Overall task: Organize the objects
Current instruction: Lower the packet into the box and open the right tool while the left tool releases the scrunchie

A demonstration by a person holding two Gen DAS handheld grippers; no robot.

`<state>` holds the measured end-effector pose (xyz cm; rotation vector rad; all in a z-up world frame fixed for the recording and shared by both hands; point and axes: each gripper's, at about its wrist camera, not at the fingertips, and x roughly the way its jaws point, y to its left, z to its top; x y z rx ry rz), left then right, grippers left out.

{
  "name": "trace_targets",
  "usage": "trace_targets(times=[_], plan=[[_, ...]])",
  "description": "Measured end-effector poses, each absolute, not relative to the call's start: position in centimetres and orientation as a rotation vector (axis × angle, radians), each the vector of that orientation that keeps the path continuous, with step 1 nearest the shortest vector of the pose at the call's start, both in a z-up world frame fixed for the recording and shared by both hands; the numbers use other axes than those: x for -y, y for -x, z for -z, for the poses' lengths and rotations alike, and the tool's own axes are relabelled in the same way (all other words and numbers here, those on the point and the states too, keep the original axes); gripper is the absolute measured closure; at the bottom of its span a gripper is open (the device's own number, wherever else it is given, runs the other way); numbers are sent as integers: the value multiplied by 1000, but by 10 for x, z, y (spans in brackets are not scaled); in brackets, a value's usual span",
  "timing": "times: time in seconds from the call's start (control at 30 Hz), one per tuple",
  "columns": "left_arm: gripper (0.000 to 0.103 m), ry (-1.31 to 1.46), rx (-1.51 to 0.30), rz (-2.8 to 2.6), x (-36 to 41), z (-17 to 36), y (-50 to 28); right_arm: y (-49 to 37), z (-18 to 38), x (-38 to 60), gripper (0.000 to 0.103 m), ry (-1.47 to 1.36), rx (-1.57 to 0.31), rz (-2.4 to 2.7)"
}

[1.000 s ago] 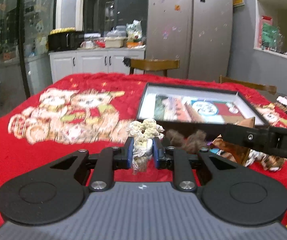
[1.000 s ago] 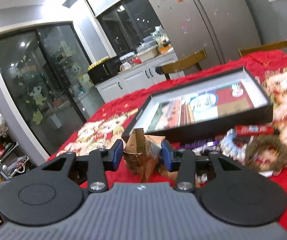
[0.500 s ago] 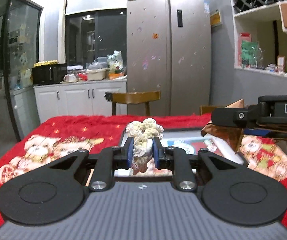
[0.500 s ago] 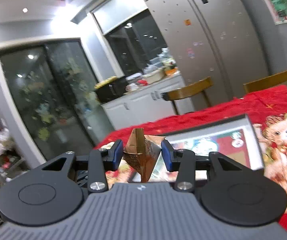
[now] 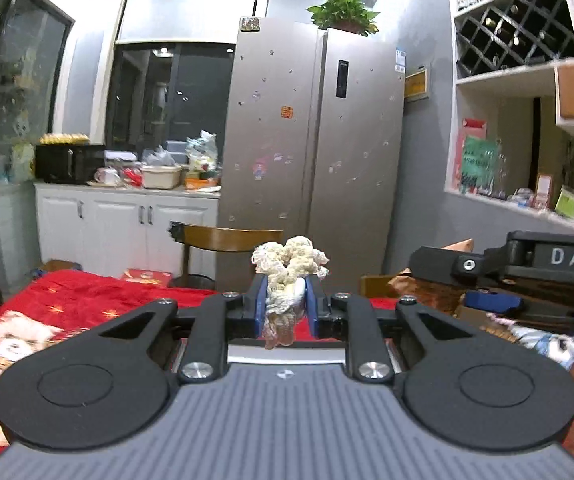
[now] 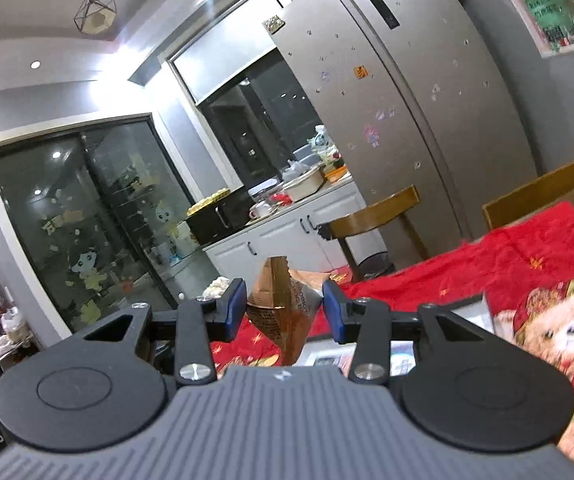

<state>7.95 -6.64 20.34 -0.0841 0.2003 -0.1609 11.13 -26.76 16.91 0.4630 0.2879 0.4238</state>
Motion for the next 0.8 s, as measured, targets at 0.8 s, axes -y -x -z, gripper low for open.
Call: trace_targets(times=[0.8], plan=[[79,108,-581,279,100,-81,-198,-181,-49,302,57,-495,-577,-161]])
